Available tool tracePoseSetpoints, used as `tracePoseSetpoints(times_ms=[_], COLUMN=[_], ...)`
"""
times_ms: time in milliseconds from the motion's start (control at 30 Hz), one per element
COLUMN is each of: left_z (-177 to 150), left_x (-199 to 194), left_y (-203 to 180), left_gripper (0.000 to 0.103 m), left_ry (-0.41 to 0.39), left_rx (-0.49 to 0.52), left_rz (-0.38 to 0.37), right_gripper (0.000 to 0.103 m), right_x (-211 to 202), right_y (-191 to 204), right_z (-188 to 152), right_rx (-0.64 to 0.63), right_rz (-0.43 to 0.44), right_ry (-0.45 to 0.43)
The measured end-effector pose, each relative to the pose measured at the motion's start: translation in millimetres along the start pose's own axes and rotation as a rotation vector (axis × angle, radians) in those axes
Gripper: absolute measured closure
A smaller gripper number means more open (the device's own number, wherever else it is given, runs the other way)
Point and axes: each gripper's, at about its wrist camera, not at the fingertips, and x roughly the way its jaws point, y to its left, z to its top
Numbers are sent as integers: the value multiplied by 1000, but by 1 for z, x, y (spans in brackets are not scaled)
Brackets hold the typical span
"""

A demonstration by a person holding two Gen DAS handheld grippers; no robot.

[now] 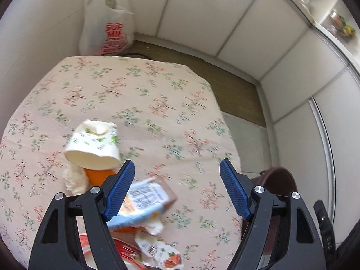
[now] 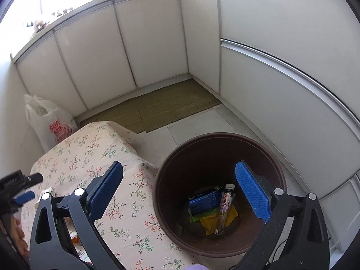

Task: Collect trash
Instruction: 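Move the left gripper to the white paper cup and grasp it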

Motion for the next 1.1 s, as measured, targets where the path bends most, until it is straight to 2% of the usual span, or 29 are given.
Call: tracePoseSetpoints(times_ms=[200, 267, 433, 567, 700, 767, 833, 867, 900, 1100], left_z=[40, 47, 43, 33, 27, 27, 25, 26, 24, 23], left_x=[1, 9, 44, 65, 79, 83, 85, 85, 84, 74], left_y=[74, 102, 151, 167, 164, 159, 154, 148, 145, 136], left_gripper=[27, 27, 27, 27, 29, 37, 56, 60, 69, 73], left_ry=[-3, 19, 127, 180, 222, 236, 245, 249, 246, 210], left_rx=[-82, -131, -246, -331, -334, -333, -319, -306, -296, -275], left_rz=[110, 113, 89, 19, -61, -93, -112, -118, -127, -129], right_gripper=[7, 7, 7, 7, 7, 7, 7, 7, 7, 7], right_x=[0, 4, 12, 15, 20, 22, 23, 23, 24, 23], right_y=[50, 61, 85, 99, 108, 110, 110, 110, 109, 110], right_z=[-10, -13, -21, -25, -30, -31, -31, -31, -31, -31], right_rx=[-116, -137, -186, -207, -229, -233, -229, -224, -218, -226], right_rz=[47, 65, 73, 87, 91, 95, 101, 105, 108, 114], right_ry=[16, 37, 59, 68, 80, 87, 95, 101, 106, 110])
